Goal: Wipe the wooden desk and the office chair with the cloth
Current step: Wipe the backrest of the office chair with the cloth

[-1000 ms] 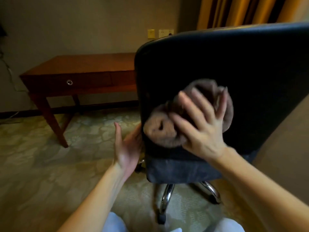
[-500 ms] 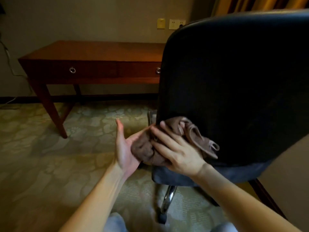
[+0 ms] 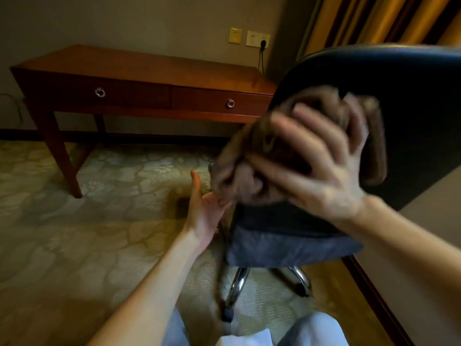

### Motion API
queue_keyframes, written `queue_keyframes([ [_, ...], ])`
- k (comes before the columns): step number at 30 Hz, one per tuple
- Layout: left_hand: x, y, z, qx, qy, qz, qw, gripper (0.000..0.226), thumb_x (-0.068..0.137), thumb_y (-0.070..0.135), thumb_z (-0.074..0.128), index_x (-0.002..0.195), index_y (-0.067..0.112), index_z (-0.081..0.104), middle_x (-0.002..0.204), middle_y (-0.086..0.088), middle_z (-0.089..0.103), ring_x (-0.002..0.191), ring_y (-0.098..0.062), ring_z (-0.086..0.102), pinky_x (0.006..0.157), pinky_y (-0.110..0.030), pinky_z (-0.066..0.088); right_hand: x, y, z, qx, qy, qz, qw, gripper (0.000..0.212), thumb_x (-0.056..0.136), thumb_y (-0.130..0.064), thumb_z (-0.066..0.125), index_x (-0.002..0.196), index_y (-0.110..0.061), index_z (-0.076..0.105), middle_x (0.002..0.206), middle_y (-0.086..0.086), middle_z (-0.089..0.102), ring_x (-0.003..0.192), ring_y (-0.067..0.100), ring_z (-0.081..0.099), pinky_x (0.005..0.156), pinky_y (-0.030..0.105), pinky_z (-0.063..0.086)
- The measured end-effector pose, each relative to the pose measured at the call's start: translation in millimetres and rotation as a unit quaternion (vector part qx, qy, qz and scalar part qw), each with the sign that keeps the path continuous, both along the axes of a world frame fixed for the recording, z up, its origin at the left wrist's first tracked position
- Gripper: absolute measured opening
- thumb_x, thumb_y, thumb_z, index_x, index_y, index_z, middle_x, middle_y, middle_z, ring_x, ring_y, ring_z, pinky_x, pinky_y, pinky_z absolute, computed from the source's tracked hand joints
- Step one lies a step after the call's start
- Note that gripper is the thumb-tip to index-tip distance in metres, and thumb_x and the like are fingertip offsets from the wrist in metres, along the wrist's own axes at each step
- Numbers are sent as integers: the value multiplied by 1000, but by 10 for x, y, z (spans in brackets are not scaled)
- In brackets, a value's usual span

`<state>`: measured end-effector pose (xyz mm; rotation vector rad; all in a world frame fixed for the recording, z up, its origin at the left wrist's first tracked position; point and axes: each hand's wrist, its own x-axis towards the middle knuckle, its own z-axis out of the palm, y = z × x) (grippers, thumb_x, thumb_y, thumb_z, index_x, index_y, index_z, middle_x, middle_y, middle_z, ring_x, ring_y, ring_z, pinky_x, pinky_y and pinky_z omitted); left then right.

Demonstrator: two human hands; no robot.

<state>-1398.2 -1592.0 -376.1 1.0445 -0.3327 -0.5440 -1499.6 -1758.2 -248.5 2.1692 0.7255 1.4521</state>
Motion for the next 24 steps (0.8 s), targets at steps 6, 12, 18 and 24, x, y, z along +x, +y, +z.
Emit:
queue_keyframes([
  [6, -23, 10, 93, 96, -17, -3, 995, 98, 96, 75, -4, 105, 30, 82, 118, 3, 76, 122, -15, 65, 122, -49, 31, 73, 60, 140, 80, -46, -42, 995, 46, 93, -45, 72, 136, -31, 64, 144, 20, 52, 136, 39, 44, 102, 82, 30],
  [12, 126, 57, -5, 38, 2, -1, 999, 80, 100, 70, 5, 106, 41, 80, 123, 4, 74, 125, -15, 64, 121, -49, 32, 287, -152, -986, 110, 52, -93, 988, 36, 96, -42, 64, 128, -28, 72, 145, 16, 54, 131, 40, 50, 105, 77, 32],
  [18, 402, 110, -151, 60, 17, -75, 995, 105, 89, 83, 9, 125, 6, 71, 126, -16, 71, 124, -27, 65, 110, -44, 43, 486, -182, -1911, 120, 116, -42, 985, 38, 92, -24, 76, 129, -18, 72, 150, 19, 50, 128, 39, 50, 122, 48, 28],
  [24, 488, 151, -251, 69, -36, -65, 995, 107, 85, 80, 2, 120, 9, 73, 124, -8, 74, 124, -18, 65, 119, -42, 30, 389, -345, -3338, -86, 268, -112, 953, 44, 96, -15, 52, 139, -20, 60, 159, 10, 33, 150, 36, 16, 126, 57, -9],
])
